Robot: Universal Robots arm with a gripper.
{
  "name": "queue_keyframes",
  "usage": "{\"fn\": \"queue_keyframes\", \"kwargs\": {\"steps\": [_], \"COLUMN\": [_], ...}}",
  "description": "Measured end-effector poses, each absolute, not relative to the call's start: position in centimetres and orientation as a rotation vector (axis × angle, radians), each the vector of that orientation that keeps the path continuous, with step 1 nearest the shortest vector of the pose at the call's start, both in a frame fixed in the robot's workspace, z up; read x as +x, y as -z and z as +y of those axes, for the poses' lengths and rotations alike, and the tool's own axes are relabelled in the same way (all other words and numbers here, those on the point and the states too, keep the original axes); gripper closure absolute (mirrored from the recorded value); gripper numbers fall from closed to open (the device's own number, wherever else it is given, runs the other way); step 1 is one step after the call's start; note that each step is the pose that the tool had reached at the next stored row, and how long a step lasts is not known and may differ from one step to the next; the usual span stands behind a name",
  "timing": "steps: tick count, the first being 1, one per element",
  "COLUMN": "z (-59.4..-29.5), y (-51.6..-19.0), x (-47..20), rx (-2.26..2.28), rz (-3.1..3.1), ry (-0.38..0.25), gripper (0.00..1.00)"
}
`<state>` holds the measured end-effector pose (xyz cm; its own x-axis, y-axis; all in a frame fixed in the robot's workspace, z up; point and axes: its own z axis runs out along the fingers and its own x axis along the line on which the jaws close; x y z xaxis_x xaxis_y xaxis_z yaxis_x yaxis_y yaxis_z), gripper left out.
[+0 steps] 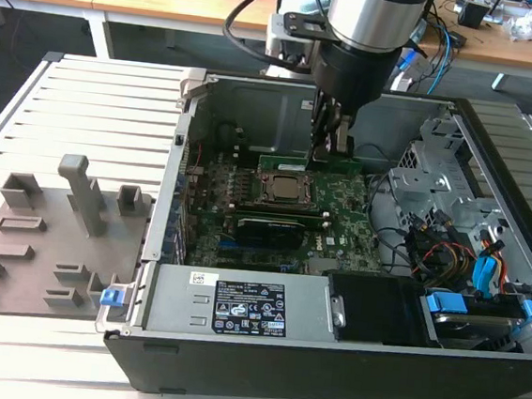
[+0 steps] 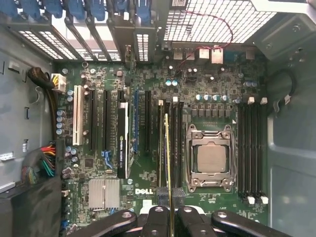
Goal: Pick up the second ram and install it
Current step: 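Insert the second ram into the second slot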
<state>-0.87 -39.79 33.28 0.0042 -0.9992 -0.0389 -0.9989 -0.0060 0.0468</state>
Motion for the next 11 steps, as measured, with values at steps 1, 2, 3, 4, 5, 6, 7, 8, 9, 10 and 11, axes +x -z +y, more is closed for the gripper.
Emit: {"fn": "queue_keyframes", "kwargs": {"steps": [1,2,3,4,5,6,7,8,9,10,11], "z": [-39.8,-39.8,-39.8,-39.8,-39.8,-39.7,-39.6,-39.6,-39.5,-39.1,-38.9], "y": [-33.1,-32.9,-32.7,-32.6,-32.5,-32.1,-31.8,-31.7,-31.0,-30.8,-30.6], "x": [-0.9,-0.9,-0.9,-0.9,-0.9,-1.1,-1.1,-1.1,-1.2,-1.8,-1.9], "rx": [2.222,2.222,2.222,2.222,2.222,2.222,2.221,2.218,2.175,2.176,2.176], "rz": [-2.211,-2.211,-2.211,-2.211,-2.211,-2.211,-2.211,-2.215,-2.258,-2.259,-2.260], "ry": [0.095,0.095,0.095,0.095,0.095,0.095,0.095,0.095,0.095,0.097,0.097], "gripper": [0.86,0.86,0.86,0.86,0.86,0.86,0.86,0.86,0.86,0.86,0.86]}}
